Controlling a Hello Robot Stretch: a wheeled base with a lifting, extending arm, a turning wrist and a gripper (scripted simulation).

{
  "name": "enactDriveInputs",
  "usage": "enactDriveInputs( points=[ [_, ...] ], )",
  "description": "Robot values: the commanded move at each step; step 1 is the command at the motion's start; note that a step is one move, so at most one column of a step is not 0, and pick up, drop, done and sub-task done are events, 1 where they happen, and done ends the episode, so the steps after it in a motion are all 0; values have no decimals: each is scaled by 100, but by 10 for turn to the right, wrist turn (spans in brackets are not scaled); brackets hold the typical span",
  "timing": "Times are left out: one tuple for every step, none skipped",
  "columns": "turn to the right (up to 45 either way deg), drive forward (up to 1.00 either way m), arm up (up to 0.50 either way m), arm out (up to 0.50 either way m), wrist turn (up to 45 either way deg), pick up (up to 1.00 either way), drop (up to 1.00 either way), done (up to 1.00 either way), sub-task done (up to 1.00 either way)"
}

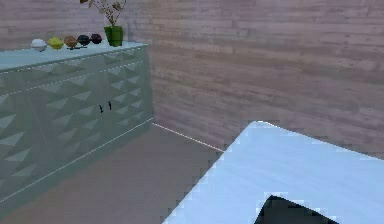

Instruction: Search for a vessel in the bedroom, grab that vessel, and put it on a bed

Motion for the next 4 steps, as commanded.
enactDriveInputs(
  points=[
    [-240,0,0,0,0,0,0,0,0],
    [0,0,0,48,0,0,0,0,0],
    [0,0,0,0,450,0,0,0,0],
    [0,0,0,0,450,0,0,0,0]
  ],
)
